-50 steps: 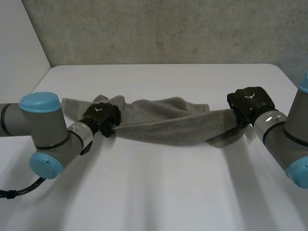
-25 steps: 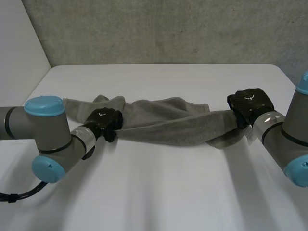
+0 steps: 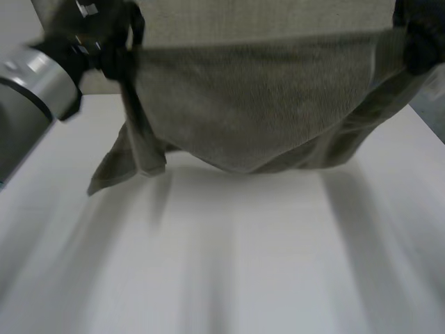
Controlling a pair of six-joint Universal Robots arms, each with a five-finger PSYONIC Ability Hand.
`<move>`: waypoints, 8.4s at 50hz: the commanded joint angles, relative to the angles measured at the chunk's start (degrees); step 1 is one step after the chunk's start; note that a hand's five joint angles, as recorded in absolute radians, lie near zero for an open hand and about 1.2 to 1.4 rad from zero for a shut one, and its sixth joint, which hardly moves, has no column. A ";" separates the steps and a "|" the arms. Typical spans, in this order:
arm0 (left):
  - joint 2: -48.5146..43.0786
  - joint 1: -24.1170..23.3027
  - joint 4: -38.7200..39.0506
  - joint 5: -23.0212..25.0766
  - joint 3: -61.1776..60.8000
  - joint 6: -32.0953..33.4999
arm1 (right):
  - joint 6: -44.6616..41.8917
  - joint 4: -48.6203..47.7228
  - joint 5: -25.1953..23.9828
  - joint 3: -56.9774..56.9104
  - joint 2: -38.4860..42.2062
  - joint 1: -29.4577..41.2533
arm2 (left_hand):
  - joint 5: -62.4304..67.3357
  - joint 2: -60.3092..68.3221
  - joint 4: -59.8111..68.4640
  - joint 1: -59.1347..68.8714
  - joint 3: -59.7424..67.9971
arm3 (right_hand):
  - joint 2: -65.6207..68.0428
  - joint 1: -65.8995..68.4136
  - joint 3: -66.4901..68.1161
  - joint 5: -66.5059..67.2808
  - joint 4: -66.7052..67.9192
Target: Fold the towel.
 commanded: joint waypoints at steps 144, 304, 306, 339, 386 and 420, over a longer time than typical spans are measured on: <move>-18.35 17.29 25.99 3.96 -36.63 24.90 | 5.81 -16.59 1.14 21.66 16.49 -0.93 | -57.13 -47.32 -49.04 -43.93 -50.26 | 4.51 4.12 3.88 3.41 3.45; -7.98 9.64 19.14 3.78 -33.46 5.66 | -9.31 -10.26 -7.82 28.95 16.84 -12.97 | -83.20 -73.39 -75.11 -70.01 -76.34 | -51.45 -51.83 -52.08 -52.54 -52.50; -8.07 9.64 20.36 3.78 -34.60 5.66 | -10.01 -10.70 -8.35 29.21 18.69 -13.76 | -83.20 -73.39 -75.11 -70.01 -76.34 | -49.43 -49.81 -50.06 -50.52 -50.49; -9.03 9.73 20.37 3.78 -34.52 5.40 | -14.67 -15.01 -5.36 28.26 16.05 -28.33 | -84.21 -74.40 -76.12 -71.01 -77.35 | 4.51 4.12 3.88 3.41 3.45; -9.65 1.22 20.37 3.78 -31.01 5.14 | -2.98 3.20 1.77 3.61 22.84 14.56 | -83.88 -74.06 -75.78 -70.68 -77.01 | -65.49 -65.88 -66.12 -66.59 -66.55; -35.58 -16.72 0.41 3.26 1.34 -0.14 | -3.68 -12.28 -3.96 32.03 12.09 -0.40 | -31.80 -21.99 -23.71 -18.61 -24.94 | -65.49 -65.88 -66.12 -66.59 -66.55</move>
